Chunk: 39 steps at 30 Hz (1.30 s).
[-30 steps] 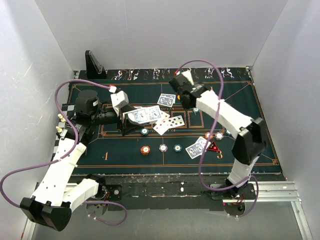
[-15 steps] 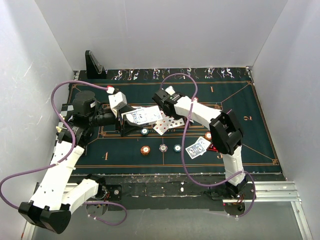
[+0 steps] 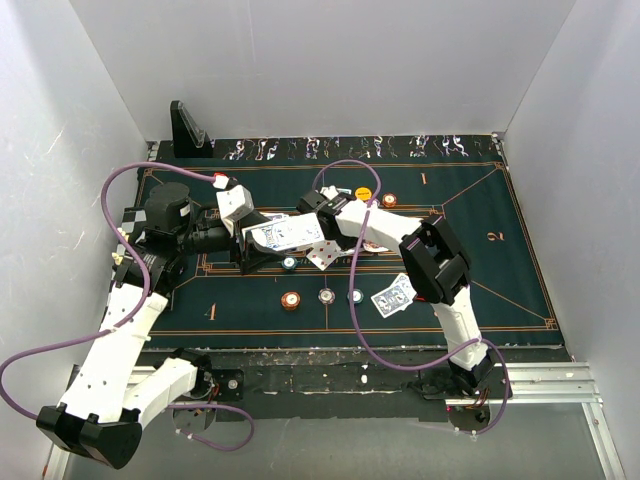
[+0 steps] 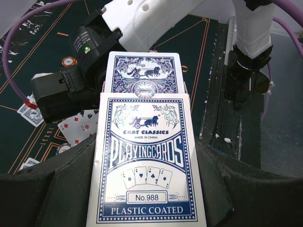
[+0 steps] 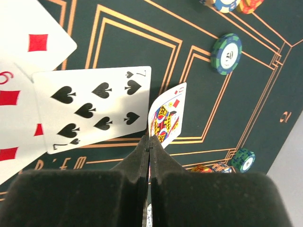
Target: Distribute texas hold em gaming equipment
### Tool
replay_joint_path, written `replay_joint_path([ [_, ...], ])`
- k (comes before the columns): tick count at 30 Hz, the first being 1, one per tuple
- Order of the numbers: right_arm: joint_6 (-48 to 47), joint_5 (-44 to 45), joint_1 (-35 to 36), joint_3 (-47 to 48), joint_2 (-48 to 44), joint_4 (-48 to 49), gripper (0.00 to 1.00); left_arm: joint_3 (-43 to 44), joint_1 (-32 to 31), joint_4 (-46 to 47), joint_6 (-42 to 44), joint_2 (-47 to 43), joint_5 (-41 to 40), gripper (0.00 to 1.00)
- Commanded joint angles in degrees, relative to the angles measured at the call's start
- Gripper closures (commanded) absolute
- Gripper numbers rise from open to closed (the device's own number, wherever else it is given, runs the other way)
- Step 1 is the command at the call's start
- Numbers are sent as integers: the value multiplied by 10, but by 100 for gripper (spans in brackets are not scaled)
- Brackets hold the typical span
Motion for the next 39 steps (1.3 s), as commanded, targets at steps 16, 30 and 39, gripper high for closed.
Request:
replay_joint_path([
  [16, 50, -118, 11, -26, -16, 58, 87, 17, 4, 6, 10, -3, 5, 88],
  [30, 49, -172, 10, -58, -64, 88, 48, 13, 4, 9, 14, -3, 2, 88],
  [39, 56, -169, -9, -44, -88, 73, 48, 5, 3, 16, 11, -10, 0, 88],
])
